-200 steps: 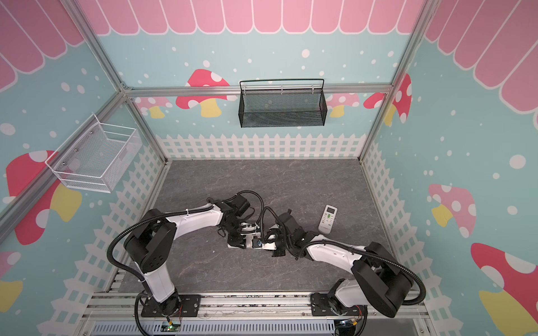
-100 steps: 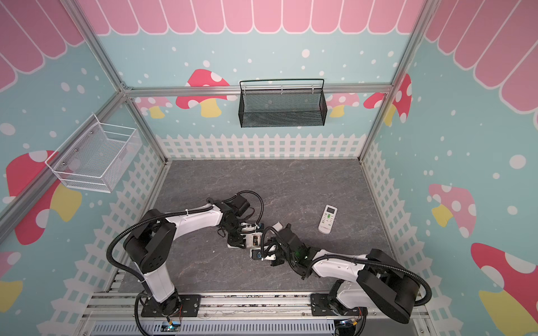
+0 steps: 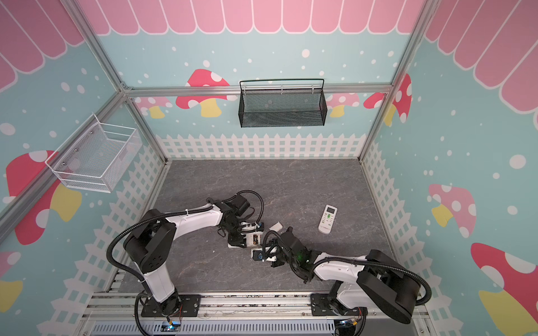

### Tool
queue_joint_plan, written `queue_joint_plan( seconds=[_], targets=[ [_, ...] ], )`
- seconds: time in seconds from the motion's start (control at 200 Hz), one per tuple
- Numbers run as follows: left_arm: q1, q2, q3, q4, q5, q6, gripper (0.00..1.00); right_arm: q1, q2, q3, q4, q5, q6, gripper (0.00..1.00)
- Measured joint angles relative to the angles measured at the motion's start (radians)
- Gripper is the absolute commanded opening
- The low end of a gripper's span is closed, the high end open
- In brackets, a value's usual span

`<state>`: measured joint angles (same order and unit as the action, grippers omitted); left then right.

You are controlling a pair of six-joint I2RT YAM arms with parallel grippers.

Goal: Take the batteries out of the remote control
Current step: 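Pry the nearer battery out of the compartment with the screwdriver tip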

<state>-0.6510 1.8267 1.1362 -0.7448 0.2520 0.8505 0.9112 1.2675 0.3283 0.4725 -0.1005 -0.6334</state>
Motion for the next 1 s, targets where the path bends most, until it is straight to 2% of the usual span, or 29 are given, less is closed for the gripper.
queue_joint_plan(
  seconds=[1.001],
  targets=[
    [0.000, -0.002, -0.004, 0.024, -0.016, -0.010, 0.54, 0.001, 0.000, -0.023, 0.058, 0.031, 0.005, 0.00]
  ],
)
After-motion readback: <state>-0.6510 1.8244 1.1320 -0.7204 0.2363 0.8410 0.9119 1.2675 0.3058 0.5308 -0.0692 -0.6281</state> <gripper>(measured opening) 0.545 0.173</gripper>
